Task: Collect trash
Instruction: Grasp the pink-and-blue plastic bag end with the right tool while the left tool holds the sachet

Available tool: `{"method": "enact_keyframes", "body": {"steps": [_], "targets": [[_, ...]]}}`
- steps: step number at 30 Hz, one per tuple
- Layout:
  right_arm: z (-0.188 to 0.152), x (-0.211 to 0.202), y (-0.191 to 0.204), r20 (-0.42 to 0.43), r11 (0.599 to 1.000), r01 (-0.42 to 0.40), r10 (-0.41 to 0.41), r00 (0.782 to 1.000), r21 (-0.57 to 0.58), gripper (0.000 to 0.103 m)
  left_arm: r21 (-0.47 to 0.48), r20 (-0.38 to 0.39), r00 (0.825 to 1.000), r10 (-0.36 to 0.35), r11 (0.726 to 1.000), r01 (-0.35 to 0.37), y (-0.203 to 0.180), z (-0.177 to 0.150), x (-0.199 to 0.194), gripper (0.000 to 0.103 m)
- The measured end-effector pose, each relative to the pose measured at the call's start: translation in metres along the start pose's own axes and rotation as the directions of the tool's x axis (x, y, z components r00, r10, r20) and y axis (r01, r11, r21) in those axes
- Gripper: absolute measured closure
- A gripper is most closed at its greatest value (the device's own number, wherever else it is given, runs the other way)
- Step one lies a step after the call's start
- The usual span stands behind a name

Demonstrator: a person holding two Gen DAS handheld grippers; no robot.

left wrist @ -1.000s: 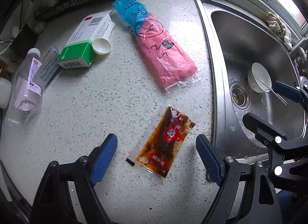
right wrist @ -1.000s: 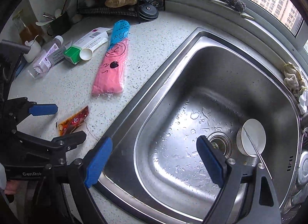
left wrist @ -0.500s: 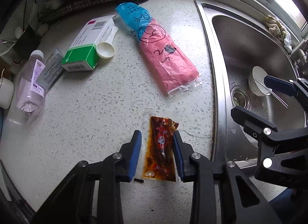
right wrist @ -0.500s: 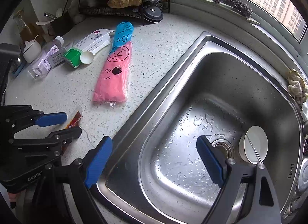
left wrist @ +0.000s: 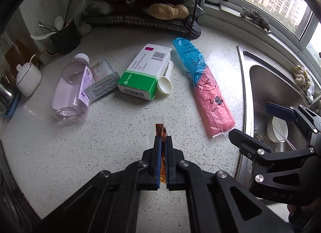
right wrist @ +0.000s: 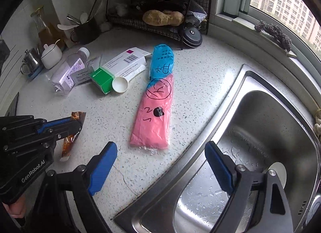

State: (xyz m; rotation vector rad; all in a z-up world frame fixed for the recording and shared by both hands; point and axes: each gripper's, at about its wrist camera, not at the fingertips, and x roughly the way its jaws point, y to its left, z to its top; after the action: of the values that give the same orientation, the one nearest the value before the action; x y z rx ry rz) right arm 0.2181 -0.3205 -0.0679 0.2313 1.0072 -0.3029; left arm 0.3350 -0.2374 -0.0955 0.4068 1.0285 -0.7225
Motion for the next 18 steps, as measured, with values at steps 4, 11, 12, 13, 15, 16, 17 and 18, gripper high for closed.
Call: {"method": "enact_keyframes", "body": {"steps": [4,11,12,13,15,16,17,18], "targets": [[0.016,0.016,0.003,-0.01,0.999,-0.03,0.03,1.0,-0.016,0.015,-0.029,0.001,1.0,0.018,0.999,-0.018,0.01,0.009,0.007,0.101],[0.031,0.046,0.004,-0.055,0.997,-0.068,0.065,0.996,-0.048,0.015,-0.069,-0.029,0.999,0.039,0.997,-0.041,0.02,0.017,0.026,0.101],[0.032,0.05,0.004,-0.061,0.996,-0.072,0.069,0.996,-0.05,0.015,-0.072,-0.034,0.999,0.039,0.997,-0.041,0.021,0.017,0.029,0.101],[0.032,0.053,0.003,-0.068,0.995,-0.081,0.078,0.995,-0.05,0.015,-0.072,-0.041,0.998,0.037,0.997,-0.039,0.021,0.018,0.032,0.101],[0.032,0.059,0.003,-0.086,0.994,-0.1,0.096,0.992,-0.046,0.015,-0.068,-0.05,0.998,0.038,0.997,-0.041,0.02,0.019,0.036,0.101],[0.031,0.063,0.002,-0.095,0.993,-0.111,0.106,0.99,-0.043,0.015,-0.066,-0.054,0.998,0.037,0.997,-0.041,0.02,0.019,0.038,0.101],[0.029,0.065,0.002,-0.104,0.992,-0.118,0.113,0.988,-0.04,0.016,-0.064,-0.056,0.998,0.037,0.997,-0.041,0.02,0.019,0.039,0.101],[0.028,0.066,0.003,-0.104,0.992,-0.117,0.112,0.988,-0.041,0.022,-0.061,-0.058,0.998,0.036,0.997,-0.04,0.02,0.019,0.04,0.101]]}}
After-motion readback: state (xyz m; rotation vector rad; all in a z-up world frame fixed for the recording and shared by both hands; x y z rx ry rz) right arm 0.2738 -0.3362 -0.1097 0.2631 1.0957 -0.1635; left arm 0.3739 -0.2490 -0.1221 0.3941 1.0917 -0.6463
